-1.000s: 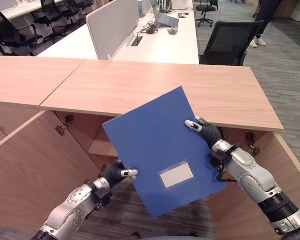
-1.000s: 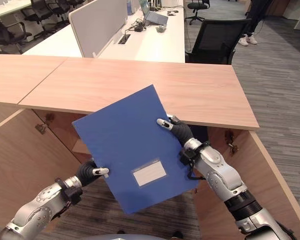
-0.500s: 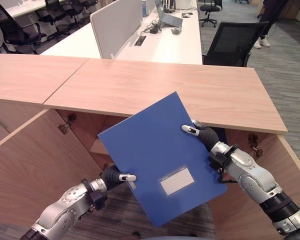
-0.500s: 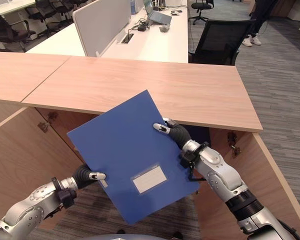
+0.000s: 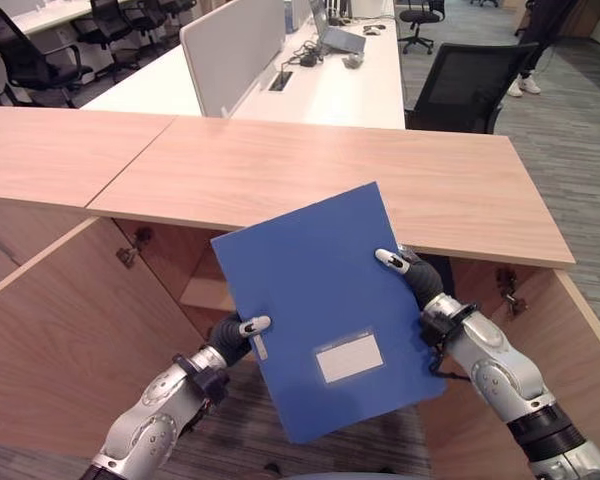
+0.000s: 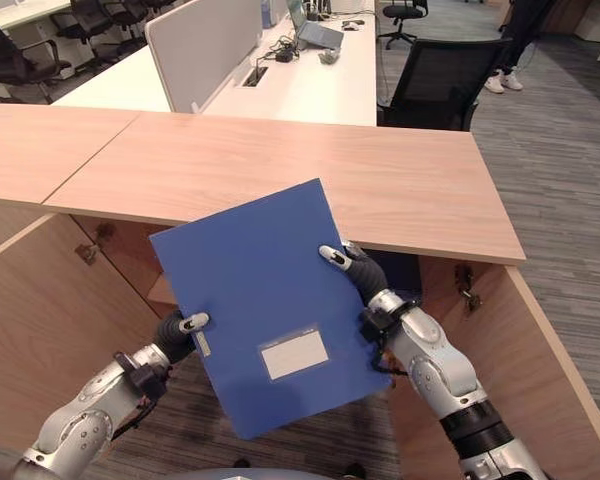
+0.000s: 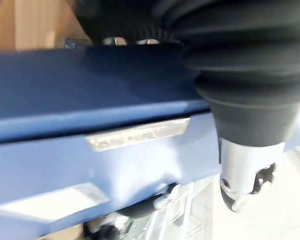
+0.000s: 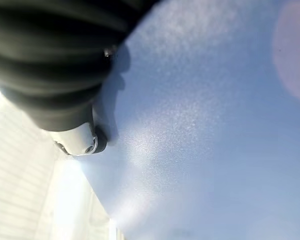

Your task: Put the empty folder in the office cabinet

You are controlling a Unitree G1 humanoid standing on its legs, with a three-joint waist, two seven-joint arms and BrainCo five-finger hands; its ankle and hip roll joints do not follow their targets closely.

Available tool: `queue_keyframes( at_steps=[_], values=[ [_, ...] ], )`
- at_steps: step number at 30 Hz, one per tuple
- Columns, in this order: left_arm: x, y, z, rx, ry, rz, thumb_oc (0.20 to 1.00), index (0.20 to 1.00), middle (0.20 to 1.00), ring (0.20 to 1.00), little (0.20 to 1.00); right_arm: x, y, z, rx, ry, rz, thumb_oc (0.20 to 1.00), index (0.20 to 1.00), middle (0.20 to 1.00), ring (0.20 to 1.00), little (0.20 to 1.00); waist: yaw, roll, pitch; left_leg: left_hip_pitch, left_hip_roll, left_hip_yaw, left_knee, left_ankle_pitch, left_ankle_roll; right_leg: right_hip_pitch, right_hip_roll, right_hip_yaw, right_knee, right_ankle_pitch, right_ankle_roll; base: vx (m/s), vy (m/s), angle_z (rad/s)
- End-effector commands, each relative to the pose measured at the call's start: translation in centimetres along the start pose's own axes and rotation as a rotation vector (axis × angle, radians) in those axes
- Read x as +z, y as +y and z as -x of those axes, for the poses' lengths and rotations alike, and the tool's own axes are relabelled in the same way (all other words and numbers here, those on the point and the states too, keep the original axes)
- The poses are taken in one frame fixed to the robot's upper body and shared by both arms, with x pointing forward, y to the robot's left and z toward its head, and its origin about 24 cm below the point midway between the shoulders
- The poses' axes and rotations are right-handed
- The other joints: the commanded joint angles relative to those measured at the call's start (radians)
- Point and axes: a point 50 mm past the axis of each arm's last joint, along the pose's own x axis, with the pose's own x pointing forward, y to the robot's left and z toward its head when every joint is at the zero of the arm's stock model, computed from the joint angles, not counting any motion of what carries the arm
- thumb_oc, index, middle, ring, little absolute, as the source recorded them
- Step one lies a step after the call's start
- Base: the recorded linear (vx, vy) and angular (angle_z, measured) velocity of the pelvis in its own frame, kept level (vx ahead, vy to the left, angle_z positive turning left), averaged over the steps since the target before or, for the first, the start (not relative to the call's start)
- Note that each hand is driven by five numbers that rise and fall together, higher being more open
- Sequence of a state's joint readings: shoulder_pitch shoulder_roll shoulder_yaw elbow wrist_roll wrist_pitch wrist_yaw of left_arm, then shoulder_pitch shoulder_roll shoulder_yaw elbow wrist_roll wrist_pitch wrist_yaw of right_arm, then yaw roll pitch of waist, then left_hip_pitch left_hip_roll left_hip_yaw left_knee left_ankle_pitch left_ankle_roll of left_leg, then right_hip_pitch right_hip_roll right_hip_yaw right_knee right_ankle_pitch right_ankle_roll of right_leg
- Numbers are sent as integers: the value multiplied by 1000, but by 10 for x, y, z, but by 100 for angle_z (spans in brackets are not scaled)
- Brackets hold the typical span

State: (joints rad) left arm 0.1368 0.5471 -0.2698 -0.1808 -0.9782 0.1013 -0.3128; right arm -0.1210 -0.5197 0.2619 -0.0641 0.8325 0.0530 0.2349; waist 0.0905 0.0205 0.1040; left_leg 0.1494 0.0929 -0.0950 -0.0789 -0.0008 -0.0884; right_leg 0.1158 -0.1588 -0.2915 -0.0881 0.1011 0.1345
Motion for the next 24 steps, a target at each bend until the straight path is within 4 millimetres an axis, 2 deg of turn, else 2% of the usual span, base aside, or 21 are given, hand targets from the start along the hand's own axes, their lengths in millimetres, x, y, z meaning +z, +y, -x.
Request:
queue_keyframes(
  at_steps=[1,10,12,15,24],
  values=[
    [23,-8,-4,-50,-112,-26,1000,1000,1000,1000,1000,25,24,-17,125,-166,-7,200,200,200,200,200,-11,-47,-25,-45,-52,-9,-8,-2,39,26,19,54,91,-127,4,0,0,0],
    [23,-10,-7,-50,-125,-33,1000,1000,1000,1000,1000,25,23,-16,106,-177,-5,200,200,200,200,200,-13,-47,-28,-41,-53,-7,-8,-6,41,30,18,56,87,-127,4,0,0,0],
    [23,-10,-7,-51,-124,-35,893,893,893,893,893,26,24,-17,107,-179,-4,200,200,200,200,200,-13,-47,-28,-40,-53,-8,-8,-6,41,31,18,56,88,-127,4,0,0,0],
    [25,-9,-7,-44,-129,-43,200,200,200,200,200,27,25,-18,113,-181,0,200,200,200,200,200,-13,-47,-29,-38,-53,-7,-8,-7,41,32,18,57,87,-127,3,0,0,0],
    [25,-7,-6,-38,-126,-75,200,200,200,200,200,27,24,-18,115,-174,14,200,200,200,200,200,-10,-47,-29,-39,-53,-8,-8,-6,40,33,19,54,87,-127,3,0,0,0]
  ],
)
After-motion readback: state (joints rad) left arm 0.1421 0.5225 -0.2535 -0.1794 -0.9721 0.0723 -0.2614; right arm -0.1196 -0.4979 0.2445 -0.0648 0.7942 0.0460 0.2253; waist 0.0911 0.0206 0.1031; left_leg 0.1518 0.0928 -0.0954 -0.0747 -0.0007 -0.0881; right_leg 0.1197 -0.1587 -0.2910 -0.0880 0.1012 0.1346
